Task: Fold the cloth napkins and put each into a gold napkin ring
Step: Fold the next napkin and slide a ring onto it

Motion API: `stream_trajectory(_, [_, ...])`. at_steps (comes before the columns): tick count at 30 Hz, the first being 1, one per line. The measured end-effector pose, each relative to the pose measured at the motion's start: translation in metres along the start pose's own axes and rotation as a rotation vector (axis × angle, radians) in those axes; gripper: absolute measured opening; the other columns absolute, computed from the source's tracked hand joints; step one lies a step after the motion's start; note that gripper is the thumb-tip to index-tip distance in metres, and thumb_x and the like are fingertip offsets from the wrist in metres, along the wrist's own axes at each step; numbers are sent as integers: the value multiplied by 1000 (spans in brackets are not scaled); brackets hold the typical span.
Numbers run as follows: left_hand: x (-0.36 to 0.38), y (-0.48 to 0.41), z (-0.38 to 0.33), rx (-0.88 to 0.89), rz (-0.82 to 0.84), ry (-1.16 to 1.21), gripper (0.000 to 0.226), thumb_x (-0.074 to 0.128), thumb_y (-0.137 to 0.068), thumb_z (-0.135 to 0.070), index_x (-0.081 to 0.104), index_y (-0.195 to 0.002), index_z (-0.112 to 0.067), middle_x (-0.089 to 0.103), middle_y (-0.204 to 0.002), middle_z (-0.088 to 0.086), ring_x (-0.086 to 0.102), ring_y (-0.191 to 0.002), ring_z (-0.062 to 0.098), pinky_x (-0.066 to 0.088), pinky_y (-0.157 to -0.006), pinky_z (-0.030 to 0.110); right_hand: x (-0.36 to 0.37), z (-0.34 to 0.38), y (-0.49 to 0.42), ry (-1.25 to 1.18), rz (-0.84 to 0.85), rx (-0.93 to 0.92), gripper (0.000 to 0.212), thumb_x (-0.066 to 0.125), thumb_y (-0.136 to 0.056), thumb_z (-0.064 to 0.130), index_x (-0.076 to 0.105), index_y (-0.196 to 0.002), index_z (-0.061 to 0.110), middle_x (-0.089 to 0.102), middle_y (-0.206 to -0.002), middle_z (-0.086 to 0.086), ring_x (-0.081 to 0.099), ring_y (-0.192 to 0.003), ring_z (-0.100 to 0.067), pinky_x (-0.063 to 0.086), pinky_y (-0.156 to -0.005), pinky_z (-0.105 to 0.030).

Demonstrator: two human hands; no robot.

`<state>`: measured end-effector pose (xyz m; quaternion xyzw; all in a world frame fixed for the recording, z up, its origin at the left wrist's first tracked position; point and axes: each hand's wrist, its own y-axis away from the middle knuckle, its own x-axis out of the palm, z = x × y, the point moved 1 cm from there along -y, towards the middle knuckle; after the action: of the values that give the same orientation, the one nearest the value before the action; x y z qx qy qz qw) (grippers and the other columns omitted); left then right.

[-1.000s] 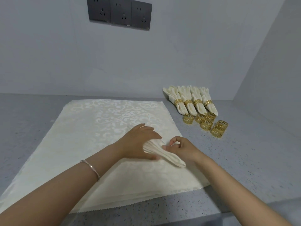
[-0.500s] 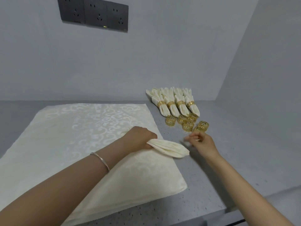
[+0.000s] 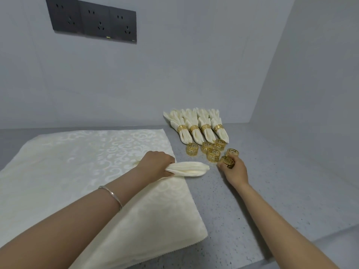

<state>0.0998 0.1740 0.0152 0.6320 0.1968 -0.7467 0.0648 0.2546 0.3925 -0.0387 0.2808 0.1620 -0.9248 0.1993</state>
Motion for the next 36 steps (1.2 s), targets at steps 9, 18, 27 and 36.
stream_trajectory(9, [-13,25,26,-62,-15,17,27,55,-91,-46,60,-107,-25,60,-87,-4,59,-91,19,29,-65,27,6,59,52,-616,466,142,57,82,-60,33,62,-110,14,68,-110,-9,65,-102,-21,49,-98,-33])
stream_trajectory(18, [-28,54,36,-44,35,-89,21,53,-92,-42,59,-105,-26,65,-97,-3,60,-91,20,27,-62,28,40,95,88,-486,626,131,37,76,-78,30,64,-107,11,67,-105,-12,67,-84,-19,60,-73,-32])
stream_trajectory(27, [-4,67,38,-9,225,324,66,73,-72,-55,47,-128,-31,60,-116,-10,57,-103,15,41,-81,27,52,96,107,-577,649,202,20,73,-79,2,66,-97,-3,69,-93,-17,70,-76,-20,58,-62,-20])
stream_trajectory(36, [-17,65,45,-28,260,333,45,71,-79,-46,53,-115,-25,50,-93,-13,45,-83,11,30,-70,25,41,86,106,-606,610,202,9,71,-79,-2,68,-87,-3,72,-80,-11,70,-68,-16,57,-59,-19])
